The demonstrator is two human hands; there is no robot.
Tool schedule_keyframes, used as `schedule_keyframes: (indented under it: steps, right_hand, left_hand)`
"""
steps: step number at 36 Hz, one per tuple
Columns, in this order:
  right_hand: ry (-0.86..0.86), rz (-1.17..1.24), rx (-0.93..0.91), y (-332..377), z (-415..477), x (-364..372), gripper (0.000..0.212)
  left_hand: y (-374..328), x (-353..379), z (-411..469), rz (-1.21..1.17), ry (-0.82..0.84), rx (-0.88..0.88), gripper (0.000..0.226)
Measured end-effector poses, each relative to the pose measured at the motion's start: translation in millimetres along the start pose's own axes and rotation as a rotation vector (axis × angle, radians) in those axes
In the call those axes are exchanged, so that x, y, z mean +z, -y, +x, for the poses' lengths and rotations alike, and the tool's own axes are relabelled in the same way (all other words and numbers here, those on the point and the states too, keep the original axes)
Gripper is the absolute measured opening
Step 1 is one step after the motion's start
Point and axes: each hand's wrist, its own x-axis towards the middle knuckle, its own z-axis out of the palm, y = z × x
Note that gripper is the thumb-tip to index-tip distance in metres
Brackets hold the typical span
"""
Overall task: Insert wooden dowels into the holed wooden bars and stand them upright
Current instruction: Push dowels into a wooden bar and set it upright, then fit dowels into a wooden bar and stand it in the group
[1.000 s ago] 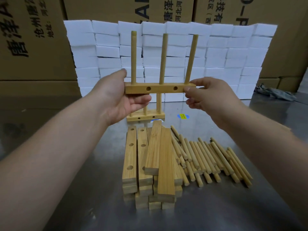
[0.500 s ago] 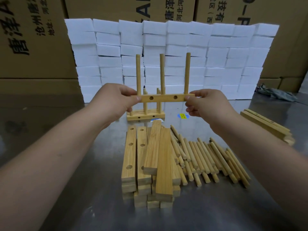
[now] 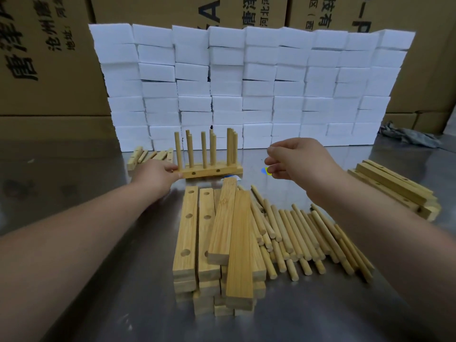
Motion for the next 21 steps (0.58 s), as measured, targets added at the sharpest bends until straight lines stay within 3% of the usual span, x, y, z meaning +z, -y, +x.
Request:
schedule_keyframes:
  steps: [10,14,21]
  right_hand:
    - [0.038,-0.025,-0.022,-1.0,-0.6,1.8,0.015]
    - [0.065,-0.069,-0.022,-2.1,-1.7,1.8,0.016]
    - [0.082,-0.367,-0.069,-5.1,-3.0,-0.6,0.013]
  left_hand:
    - [0.4,24.3,23.4,0.202,0.052,0.052,0.04]
    - [-6.9,27.0,25.2,0.336,0.049,0.11,0.031]
    - [-12.1,32.5,28.0,0.415,0.011,0.116,0.026]
